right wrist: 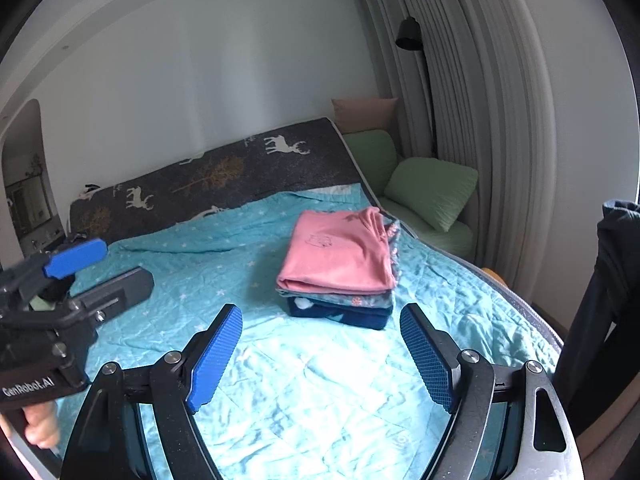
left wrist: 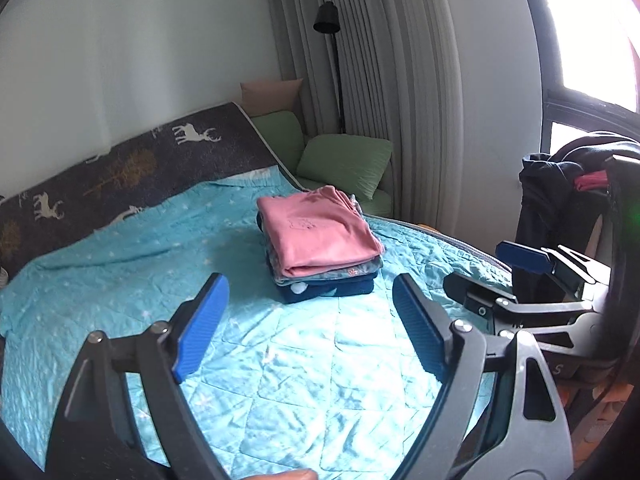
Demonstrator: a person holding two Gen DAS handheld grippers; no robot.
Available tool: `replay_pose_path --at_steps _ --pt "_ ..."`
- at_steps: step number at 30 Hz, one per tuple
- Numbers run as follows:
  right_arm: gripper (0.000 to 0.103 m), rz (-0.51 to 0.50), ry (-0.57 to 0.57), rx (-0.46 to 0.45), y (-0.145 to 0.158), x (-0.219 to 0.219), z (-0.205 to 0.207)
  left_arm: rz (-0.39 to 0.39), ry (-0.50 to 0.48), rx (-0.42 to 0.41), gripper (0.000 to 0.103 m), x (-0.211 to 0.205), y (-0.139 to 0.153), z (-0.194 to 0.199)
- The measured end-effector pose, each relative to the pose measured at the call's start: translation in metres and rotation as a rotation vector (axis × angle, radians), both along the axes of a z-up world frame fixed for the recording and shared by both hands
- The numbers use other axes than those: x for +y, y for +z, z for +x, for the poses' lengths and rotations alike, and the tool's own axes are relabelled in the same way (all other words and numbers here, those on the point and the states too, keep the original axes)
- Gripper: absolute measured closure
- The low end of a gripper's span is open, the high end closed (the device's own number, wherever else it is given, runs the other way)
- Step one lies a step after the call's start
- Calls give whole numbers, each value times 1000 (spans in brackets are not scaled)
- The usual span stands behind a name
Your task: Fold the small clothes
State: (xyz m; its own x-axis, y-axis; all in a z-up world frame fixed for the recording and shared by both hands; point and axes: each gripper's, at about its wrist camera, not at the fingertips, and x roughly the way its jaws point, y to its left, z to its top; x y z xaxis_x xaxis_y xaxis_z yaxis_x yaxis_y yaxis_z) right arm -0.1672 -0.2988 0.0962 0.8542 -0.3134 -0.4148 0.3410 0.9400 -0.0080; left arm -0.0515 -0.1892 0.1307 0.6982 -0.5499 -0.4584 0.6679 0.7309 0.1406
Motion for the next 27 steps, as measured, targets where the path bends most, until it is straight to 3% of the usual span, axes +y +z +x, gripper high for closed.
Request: replay_pose_path --at_steps 12,27 --pt "20 15 -12 48 -15 -10 13 15 13 49 19 -4 -23 7" --pt "20 -21 -24 68 -19 -1 22 -14 26 94 19 8 -32 18"
